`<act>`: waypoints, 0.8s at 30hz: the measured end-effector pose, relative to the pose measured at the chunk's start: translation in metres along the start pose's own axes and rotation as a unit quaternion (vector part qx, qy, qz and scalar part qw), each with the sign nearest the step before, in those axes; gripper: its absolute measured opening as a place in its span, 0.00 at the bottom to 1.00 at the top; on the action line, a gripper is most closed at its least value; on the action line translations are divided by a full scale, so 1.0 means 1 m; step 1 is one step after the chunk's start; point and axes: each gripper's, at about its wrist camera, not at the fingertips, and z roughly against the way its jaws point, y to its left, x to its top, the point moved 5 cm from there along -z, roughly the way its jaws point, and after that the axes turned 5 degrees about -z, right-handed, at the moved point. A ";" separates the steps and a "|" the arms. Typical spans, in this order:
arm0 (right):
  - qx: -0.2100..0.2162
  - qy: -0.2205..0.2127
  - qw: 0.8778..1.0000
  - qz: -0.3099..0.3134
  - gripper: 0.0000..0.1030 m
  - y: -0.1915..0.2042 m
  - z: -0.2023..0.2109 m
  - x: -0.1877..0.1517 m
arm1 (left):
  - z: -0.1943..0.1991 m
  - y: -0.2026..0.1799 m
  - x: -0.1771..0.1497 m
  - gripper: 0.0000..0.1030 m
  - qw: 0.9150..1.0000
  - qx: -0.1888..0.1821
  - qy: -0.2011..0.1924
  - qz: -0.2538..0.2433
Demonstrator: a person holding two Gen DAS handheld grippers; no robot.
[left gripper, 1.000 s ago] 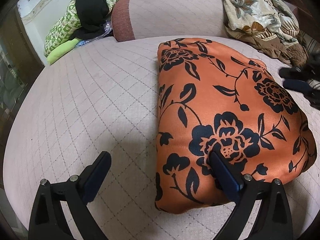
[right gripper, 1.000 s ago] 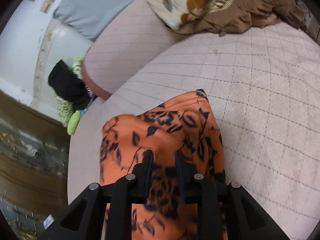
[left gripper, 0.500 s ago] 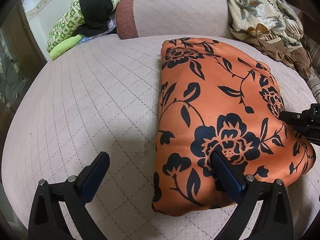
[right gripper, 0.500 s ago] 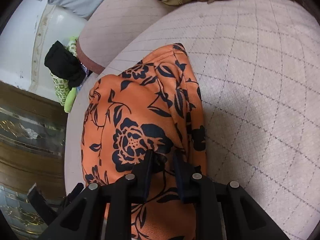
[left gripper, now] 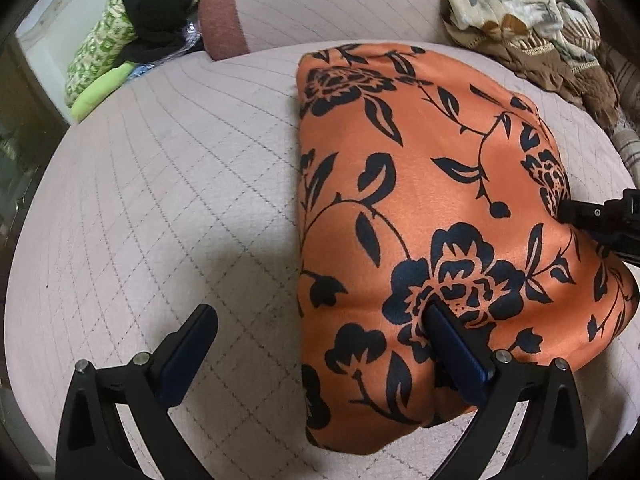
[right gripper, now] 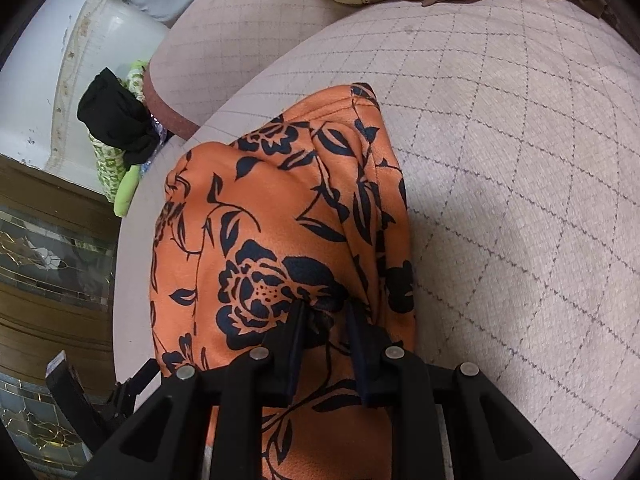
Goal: Fold small clothes
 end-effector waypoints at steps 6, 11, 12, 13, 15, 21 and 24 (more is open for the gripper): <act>-0.011 -0.004 1.000 0.006 0.24 0.000 0.002 -0.001 | -0.003 -0.001 0.001 1.00 1.000 0.007 0.010 0.002; -0.019 -0.006 1.000 0.005 0.25 0.003 0.000 0.000 | 0.000 -0.009 0.004 1.00 0.999 0.029 0.023 -0.013; -0.020 -0.005 1.000 0.003 0.25 0.003 0.000 0.000 | -0.001 -0.009 0.005 1.00 0.999 0.029 0.027 -0.014; -0.021 -0.004 1.000 0.001 0.25 0.003 0.000 0.001 | -0.002 -0.009 0.006 1.00 0.999 0.028 0.031 -0.014; -0.026 -0.002 1.000 -0.004 0.25 0.004 -0.001 0.002 | -0.004 -0.009 0.008 1.00 0.999 0.020 0.038 -0.014; -0.041 0.001 0.999 -0.026 0.27 0.005 -0.003 0.007 | -0.010 -0.002 0.005 1.00 0.999 -0.004 0.043 0.004; -0.049 -0.007 0.999 -0.022 0.27 0.006 -0.003 0.006 | -0.009 -0.002 0.004 1.00 0.999 -0.001 0.035 -0.001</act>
